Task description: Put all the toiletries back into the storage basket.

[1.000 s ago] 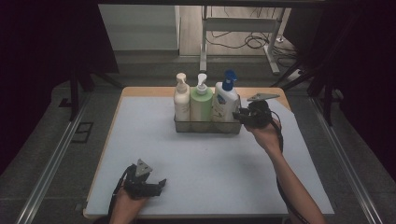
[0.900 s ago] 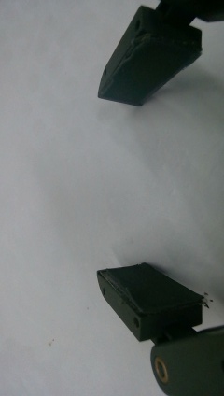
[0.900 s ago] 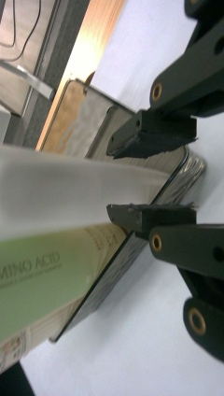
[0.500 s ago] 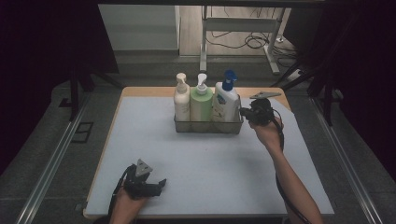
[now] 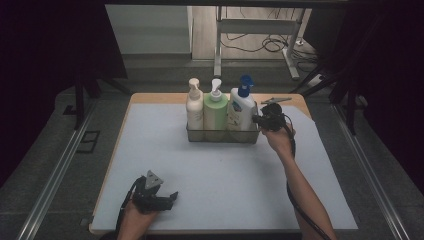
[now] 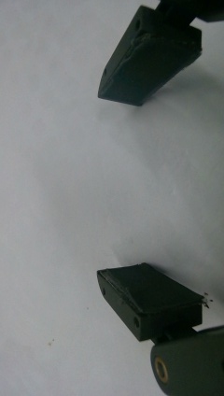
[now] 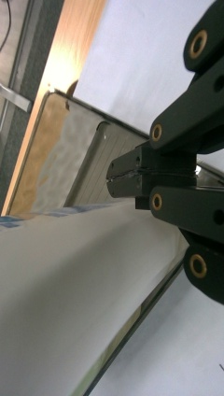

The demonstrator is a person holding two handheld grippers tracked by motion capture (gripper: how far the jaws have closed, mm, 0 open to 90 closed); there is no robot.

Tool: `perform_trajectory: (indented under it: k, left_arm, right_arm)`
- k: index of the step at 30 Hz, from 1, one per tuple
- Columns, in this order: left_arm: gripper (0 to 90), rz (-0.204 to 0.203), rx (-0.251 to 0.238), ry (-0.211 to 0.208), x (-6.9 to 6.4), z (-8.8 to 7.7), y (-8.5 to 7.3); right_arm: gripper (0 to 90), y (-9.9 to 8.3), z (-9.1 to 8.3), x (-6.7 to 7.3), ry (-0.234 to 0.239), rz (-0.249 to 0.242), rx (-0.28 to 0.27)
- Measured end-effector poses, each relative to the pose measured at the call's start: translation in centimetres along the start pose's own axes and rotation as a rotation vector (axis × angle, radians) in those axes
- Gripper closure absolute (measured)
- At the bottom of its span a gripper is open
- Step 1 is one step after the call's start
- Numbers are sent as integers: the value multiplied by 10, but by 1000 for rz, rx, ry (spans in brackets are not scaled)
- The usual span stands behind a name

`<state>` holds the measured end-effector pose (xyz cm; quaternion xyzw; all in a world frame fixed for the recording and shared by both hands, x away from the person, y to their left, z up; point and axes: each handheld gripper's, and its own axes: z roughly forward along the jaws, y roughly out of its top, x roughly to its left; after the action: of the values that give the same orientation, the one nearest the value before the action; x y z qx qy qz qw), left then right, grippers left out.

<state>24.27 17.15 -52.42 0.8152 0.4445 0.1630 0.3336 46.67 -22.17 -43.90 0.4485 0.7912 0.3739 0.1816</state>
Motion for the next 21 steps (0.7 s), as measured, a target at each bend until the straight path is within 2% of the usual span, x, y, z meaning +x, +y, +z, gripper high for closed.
perform_trajectory:
  k: [5,11,21]
  left_arm:
    - [123,0,0,0,0,0,0]
    - [123,0,0,0,0,0,0]
    - [123,0,0,0,0,0,0]
  right_arm:
    - [897,0,9,1,6,-4,12]
    - [897,-2,19,-2,17,15,22]
    - [897,-8,25,-1,22,20,43]
